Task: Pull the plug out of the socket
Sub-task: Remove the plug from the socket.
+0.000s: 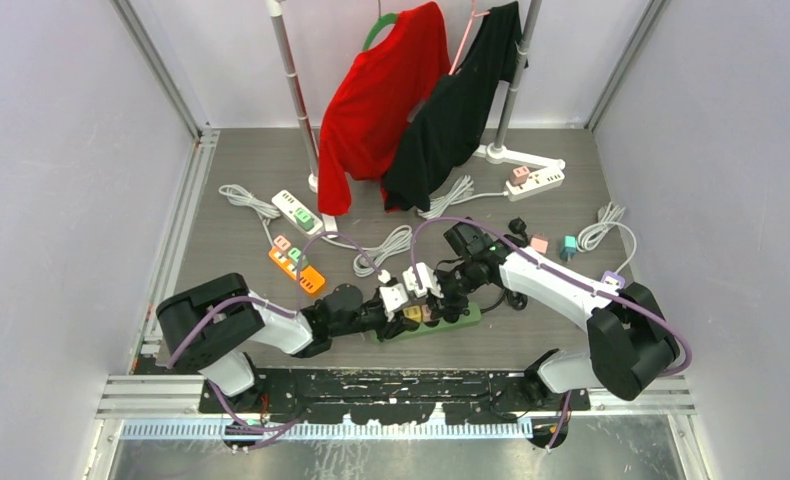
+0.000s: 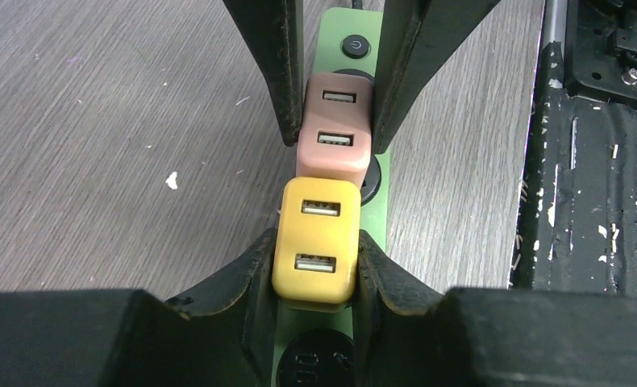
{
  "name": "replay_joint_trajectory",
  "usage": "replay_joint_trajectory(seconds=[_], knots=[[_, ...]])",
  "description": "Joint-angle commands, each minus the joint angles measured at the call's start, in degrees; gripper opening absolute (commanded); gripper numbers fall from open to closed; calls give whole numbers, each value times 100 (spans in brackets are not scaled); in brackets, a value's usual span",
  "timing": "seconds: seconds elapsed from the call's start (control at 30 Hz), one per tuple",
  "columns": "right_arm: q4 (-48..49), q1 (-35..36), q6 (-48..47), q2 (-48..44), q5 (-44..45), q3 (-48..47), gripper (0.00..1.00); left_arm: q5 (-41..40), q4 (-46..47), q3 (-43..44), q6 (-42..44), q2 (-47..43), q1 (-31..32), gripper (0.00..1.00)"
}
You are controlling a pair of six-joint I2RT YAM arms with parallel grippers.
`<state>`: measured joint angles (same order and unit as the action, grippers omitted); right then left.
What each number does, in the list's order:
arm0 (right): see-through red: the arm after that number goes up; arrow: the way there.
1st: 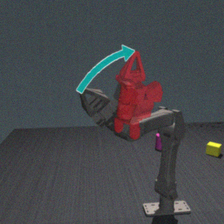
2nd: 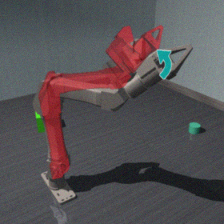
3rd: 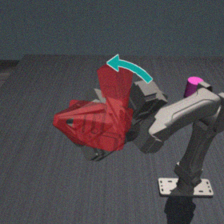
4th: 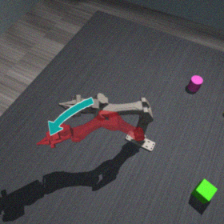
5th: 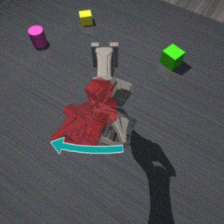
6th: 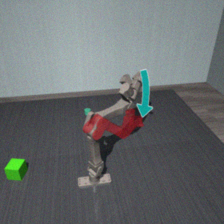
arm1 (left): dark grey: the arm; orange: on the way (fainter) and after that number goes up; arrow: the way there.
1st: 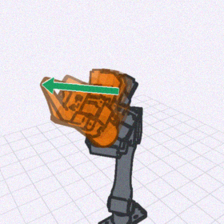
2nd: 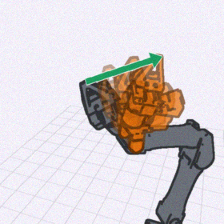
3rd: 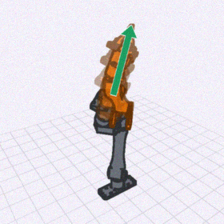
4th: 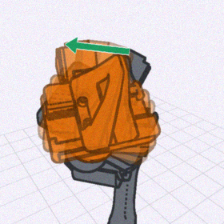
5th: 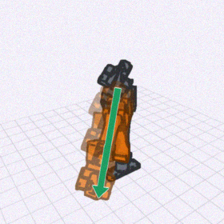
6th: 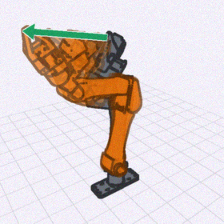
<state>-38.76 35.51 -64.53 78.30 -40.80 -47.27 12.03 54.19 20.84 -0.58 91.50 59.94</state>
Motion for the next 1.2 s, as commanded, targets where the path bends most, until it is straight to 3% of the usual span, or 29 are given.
replay_joint_trajectory(seconds=[0.0, 0.17, 0.43, 0.77, 1.03, 1.17], knots=[[-78, 175, 67, 88, -31, -140, 30, -33, 756, 133, 33, -22, 19, 0], [-104, 141, 370, 176, -21, -291, 12, -74, 497, 55, 238, -142, 0, 0], [-159, -129, 376, 138, 54, -316, 2, -179, 501, -179, 347, -190, -23, 0], [-770, -54, -564, 126, -460, -158, 1, -162, 654, -276, 357, -61, -76, 0], [295, 16, 986, 216, -327, -267, 1, -174, 682, -274, 324, 58, -84, 0], [305, -289, 855, 67, 6, -208, 1, -175, 811, -312, 283, 160, -126, 0]])
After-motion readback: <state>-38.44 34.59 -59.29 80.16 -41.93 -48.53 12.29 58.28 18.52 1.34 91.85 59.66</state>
